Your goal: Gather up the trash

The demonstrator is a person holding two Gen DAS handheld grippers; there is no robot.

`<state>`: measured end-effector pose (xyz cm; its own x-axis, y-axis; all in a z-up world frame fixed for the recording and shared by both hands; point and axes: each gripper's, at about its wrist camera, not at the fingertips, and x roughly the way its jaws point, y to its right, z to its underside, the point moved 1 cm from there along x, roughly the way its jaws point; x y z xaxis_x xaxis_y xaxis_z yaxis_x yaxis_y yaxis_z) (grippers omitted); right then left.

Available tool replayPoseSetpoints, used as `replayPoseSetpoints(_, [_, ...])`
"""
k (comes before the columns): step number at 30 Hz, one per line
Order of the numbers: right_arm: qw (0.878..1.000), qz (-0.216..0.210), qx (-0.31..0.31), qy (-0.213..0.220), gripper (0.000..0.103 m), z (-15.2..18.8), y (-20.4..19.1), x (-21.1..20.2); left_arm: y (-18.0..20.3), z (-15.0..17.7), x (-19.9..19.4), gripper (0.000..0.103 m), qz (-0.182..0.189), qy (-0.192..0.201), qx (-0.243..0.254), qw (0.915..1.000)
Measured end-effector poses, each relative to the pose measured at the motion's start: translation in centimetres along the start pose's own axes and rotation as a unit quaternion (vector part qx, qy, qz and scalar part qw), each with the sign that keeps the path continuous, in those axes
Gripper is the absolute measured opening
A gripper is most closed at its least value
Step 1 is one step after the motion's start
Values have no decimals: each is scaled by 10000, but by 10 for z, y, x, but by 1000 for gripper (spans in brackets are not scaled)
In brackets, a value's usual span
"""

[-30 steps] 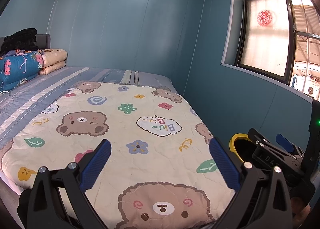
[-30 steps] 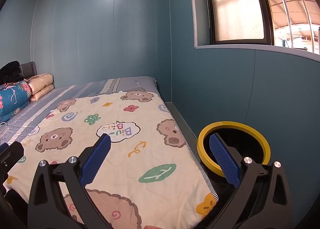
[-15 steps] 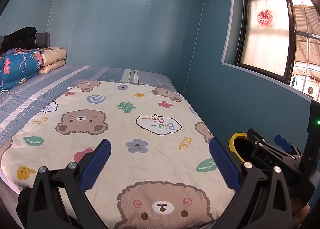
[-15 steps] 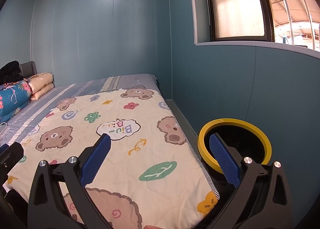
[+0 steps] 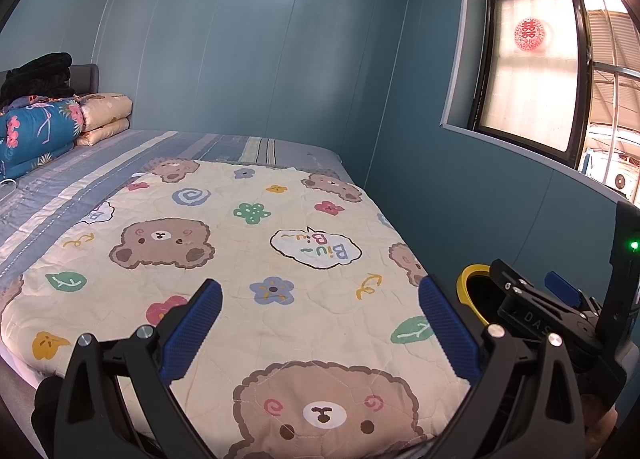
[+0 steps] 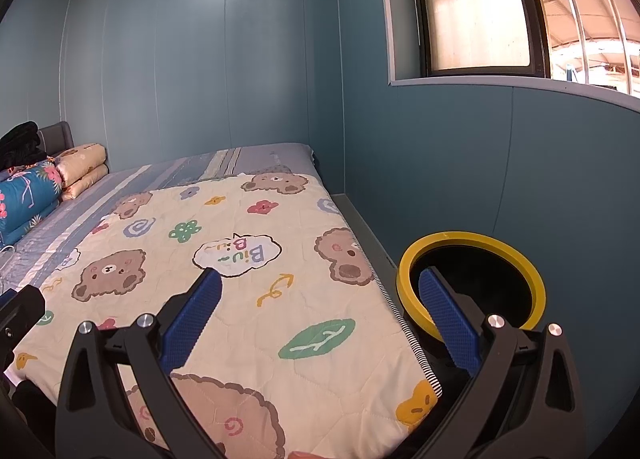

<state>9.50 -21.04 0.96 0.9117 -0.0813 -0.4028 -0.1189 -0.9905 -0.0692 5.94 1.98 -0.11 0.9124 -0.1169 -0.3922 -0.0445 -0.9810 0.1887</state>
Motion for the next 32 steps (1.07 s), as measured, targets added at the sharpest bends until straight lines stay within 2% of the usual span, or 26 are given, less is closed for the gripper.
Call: replayPoseSetpoints(32, [9999,-37,79,-104,95,4,2,4,-4,2,8,95,111,-170,-77,9998])
